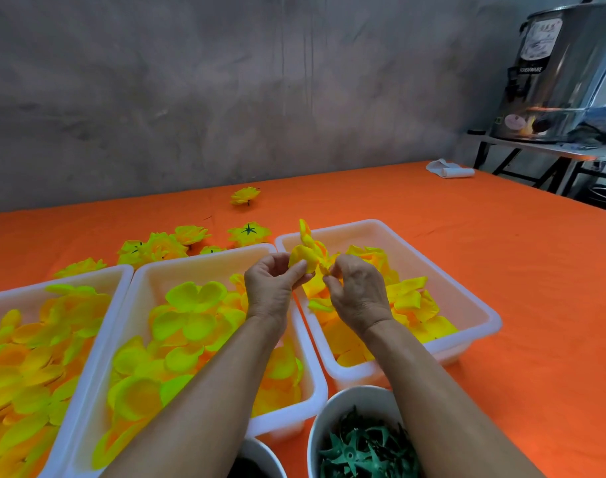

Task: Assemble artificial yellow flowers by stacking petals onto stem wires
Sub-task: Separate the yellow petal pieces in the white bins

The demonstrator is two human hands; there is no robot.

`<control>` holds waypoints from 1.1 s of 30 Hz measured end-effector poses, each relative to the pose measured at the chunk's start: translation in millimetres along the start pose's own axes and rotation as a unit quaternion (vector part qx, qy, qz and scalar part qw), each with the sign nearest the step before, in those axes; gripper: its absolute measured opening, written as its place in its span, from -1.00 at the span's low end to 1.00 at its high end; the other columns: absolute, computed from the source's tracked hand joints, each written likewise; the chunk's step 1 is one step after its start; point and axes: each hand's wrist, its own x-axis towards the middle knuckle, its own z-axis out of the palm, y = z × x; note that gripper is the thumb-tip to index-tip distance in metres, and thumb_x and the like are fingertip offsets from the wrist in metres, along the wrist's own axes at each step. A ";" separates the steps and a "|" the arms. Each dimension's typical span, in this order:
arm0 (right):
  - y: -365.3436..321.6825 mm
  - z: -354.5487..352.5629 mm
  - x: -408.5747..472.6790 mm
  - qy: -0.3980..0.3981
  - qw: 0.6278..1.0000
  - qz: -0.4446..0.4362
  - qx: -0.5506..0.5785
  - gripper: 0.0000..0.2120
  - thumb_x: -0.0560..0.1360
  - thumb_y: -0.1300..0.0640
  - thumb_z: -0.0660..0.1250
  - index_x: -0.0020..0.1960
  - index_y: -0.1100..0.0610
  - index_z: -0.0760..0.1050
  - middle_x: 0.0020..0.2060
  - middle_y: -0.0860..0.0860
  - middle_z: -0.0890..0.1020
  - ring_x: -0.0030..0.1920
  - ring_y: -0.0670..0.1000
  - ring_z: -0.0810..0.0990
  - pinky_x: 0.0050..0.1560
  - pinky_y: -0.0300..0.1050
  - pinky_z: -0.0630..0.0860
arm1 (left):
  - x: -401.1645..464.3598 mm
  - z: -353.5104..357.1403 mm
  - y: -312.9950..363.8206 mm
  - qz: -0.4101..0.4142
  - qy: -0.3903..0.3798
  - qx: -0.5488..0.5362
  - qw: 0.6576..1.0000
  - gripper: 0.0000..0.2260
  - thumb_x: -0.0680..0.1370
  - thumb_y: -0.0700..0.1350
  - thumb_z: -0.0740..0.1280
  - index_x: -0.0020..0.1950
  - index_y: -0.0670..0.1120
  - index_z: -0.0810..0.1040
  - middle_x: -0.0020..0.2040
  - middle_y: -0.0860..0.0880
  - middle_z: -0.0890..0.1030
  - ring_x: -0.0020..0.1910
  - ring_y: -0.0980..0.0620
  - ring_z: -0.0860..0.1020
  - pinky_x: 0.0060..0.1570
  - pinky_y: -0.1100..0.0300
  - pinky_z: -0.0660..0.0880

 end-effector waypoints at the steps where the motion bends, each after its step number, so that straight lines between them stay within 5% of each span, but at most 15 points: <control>1: 1.0 1.1 0.9 -0.008 1.000 0.015 0.001 -0.86 0.50 0.16 0.33 -0.08 0.26 0.52 -0.07 0.22 0.61 -0.02 0.23 0.54 -0.11 0.00 0.33 | 0.1 -0.8 0.5 -0.004 -0.006 -0.007 1.000 -0.90 0.42 -0.44 0.37 -0.11 -0.31 0.57 -0.32 -0.08 0.64 -0.39 0.08 0.62 -0.29 0.24 0.60; 6: 3.7 3.4 2.1 -0.029 0.997 0.064 0.018 -0.84 0.49 0.12 0.36 -0.07 0.23 0.56 -0.08 0.21 0.64 -0.01 0.22 0.56 -0.06 -0.04 0.41 | -1.7 -0.8 3.8 -0.015 -0.014 -0.005 1.000 -0.88 0.44 -0.42 0.37 -0.16 -0.21 0.59 -0.35 -0.02 0.66 -0.39 0.06 0.63 -0.30 0.26 0.59; 11: 0.1 4.2 -2.5 -0.012 1.000 0.000 0.020 -0.83 0.43 0.14 0.43 -0.02 0.18 0.57 -0.01 0.11 0.60 0.02 0.16 0.55 -0.02 -0.03 0.42 | -1.7 2.8 3.4 -0.014 -0.010 -0.001 1.000 -0.96 0.49 -0.31 0.36 -0.12 -0.29 0.57 -0.24 -0.16 0.60 -0.31 0.01 0.60 -0.21 0.20 0.62; 17: -3.2 -0.8 -3.0 0.061 0.992 -0.114 0.011 -0.69 0.26 0.33 0.47 -0.01 0.20 0.54 -0.07 0.14 0.55 -0.03 0.21 0.52 -0.15 -0.03 0.41 | -2.4 4.0 -1.5 0.020 -0.031 0.105 0.994 -0.83 0.51 -0.35 0.31 -0.28 -0.18 0.52 -0.39 -0.04 0.55 -0.43 0.14 0.54 -0.31 0.26 0.56; 24: -8.6 -3.4 -4.4 0.080 0.980 -0.181 0.017 -0.92 0.32 0.43 0.42 -0.23 0.30 0.61 -0.23 0.22 0.62 -0.26 0.24 0.60 -0.39 0.01 0.54 | -1.5 2.1 -3.2 0.025 -0.046 0.106 0.993 -0.79 0.55 -0.19 0.32 -0.27 -0.20 0.56 -0.37 -0.13 0.57 -0.38 0.04 0.58 -0.24 0.21 0.59; 33: -4.5 -4.5 -1.3 0.082 0.985 -0.136 0.072 -0.92 0.37 0.35 0.42 -0.29 0.32 0.60 -0.35 0.21 0.57 -0.32 0.20 0.57 -0.34 -0.07 0.42 | -3.2 1.9 -1.5 0.021 -0.050 0.123 0.991 -0.71 0.59 -0.22 0.24 -0.32 -0.19 0.54 -0.46 -0.09 0.56 -0.51 0.09 0.55 -0.38 0.28 0.54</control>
